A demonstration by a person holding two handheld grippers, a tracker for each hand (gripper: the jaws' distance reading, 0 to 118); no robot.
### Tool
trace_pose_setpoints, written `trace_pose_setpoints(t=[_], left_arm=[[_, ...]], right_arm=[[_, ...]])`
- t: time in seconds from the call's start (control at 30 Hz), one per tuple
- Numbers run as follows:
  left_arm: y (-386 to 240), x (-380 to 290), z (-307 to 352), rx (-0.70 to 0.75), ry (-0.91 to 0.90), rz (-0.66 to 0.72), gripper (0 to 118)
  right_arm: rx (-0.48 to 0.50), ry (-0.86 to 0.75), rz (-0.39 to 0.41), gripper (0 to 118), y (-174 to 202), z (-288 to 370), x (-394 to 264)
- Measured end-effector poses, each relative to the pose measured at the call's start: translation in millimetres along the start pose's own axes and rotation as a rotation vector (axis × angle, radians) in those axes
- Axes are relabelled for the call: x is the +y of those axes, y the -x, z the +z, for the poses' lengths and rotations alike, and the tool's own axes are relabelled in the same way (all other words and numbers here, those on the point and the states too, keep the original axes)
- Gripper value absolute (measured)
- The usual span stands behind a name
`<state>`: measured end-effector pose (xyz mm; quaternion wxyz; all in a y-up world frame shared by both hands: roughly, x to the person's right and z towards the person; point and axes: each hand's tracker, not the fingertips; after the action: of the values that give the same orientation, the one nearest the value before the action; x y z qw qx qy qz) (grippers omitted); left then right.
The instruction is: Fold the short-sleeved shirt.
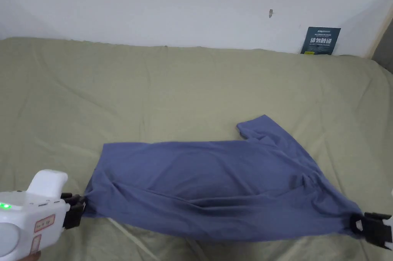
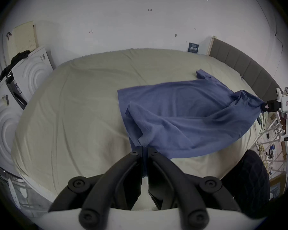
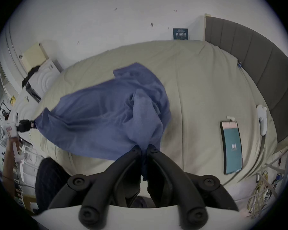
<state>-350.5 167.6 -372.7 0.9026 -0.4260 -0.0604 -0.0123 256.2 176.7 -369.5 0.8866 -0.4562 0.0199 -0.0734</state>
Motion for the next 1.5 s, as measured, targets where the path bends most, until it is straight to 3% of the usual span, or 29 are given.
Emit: trace_pose_setpoints(t=[0.03, 0.2, 0.27, 0.3, 0.33, 0.37, 0.4, 0.47, 0.63, 0.67, 0.7, 0.73, 0.77, 0.8, 0.83, 0.9, 1.03, 1.07, 1.1, 1.13, 1.17, 1.33, 1.5], left_arm=[[-0.2, -10.5, -3.0, 0.004, 0.014, 0.003, 1], [7.1, -60.0, -34.5, -0.013, 0.137, 0.09, 2], [9.0, -70.0, -40.7, -0.014, 0.11, 0.116, 12], [8.9, -72.6, -40.5, -0.017, 0.081, 0.124, 33], [8.5, -71.5, -35.2, 0.003, 0.033, 0.117, 75], [6.3, -69.5, -25.2, 0.038, -0.038, 0.104, 92], [4.8, -67.7, -15.0, 0.039, -0.102, 0.088, 98], [-2.1, -60.0, 18.0, 0.014, -0.238, 0.07, 105], [-34.1, -44.5, 79.9, 0.1, -0.48, 0.03, 105], [-39.7, -42.5, 83.0, 0.104, -0.488, 0.039, 104], [-42.8, -39.9, 80.8, 0.103, -0.469, 0.047, 101], [-44.3, -38.5, 73.4, 0.103, -0.463, 0.044, 80], [-43.4, -37.5, 64.3, 0.098, -0.466, 0.04, 49], [-42.1, -33.4, 52.4, 0.097, -0.445, 0.031, 11], [-39.6, -28.0, 36.4, 0.132, -0.383, 0.022, 0], [-27.2, -17.0, 9.7, 0.053, -0.329, 0.046, 0], [5.4, 25.6, -65.4, 0.073, -0.19, 0.064, 0], [16.4, 38.3, -86.1, 0.08, -0.184, 0.079, 7], [25.0, 48.9, -102.2, 0.096, -0.183, 0.096, 29], [35.0, 62.5, -120.7, 0.118, -0.174, 0.115, 76], [41.7, 76.1, -141.4, 0.13, -0.155, 0.123, 100], [60.6, 119.4, -216.3, 0.233, -0.037, 0.092, 102], [48.6, 121.3, -260.2, 0.212, 0.124, 0.086, 101]], right_arm=[[0.019, 0.03, 0.046, 6, -0.3, -13.9, -9.6], [0.037, 0.089, 0.009, 6, -4.8, -48.4, -57.4], [0.029, 0.066, -0.006, 16, -7.1, -54.9, -65.7], [0.043, 0.046, -0.002, 51, -13.5, -58.1, -69.4], [0.07, 0.018, 0.011, 86, -17.2, -57.3, -69.2], [0.075, 0.006, 0.013, 105, -17.7, -53.2, -67.5], [0.083, -0.007, 0.013, 111, -16.2, -46.9, -65.1], [0.108, -0.152, 0.051, 118, -7.7, -18.2, -62.5], [0.098, -0.475, 0.176, 118, 43.8, 47.5, -60.6], [0.094, -0.48, 0.176, 118, 53.5, 49.9, -59.5], [0.105, -0.484, 0.177, 115, 63.3, 53.8, -61.7], [0.151, -0.485, 0.171, 92, 71.0, 52.6, -61.5], [0.164, -0.491, 0.164, 54, 77.5, 48.7, -61.3], [0.147, -0.485, 0.166, 15, 84.7, 42.9, -59.8], [0.113, -0.481, 0.176, 3, 95.9, 39.4, -56.8], [0.176, -0.469, 0.18, 3, 101.6, 31.2, -51.7], [0.183, -0.43, 0.207, 3, 113.5, 8.1, -41.0], [0.187, -0.412, 0.212, 3, 115.2, 1.7, -38.3], [0.188, -0.399, 0.217, 3, 115.1, -5.6, -36.7], [0.183, -0.383, 0.226, 3, 115.9, -12.5, -34.4], [0.184, -0.368, 0.233, 3, 116.0, -18.2, -32.2], [0.172, -0.32, 0.22, 3, 110.2, -40.5, -21.7], [0.133, -0.287, 0.198, 3, 94.4, -59.2, -5.2]])
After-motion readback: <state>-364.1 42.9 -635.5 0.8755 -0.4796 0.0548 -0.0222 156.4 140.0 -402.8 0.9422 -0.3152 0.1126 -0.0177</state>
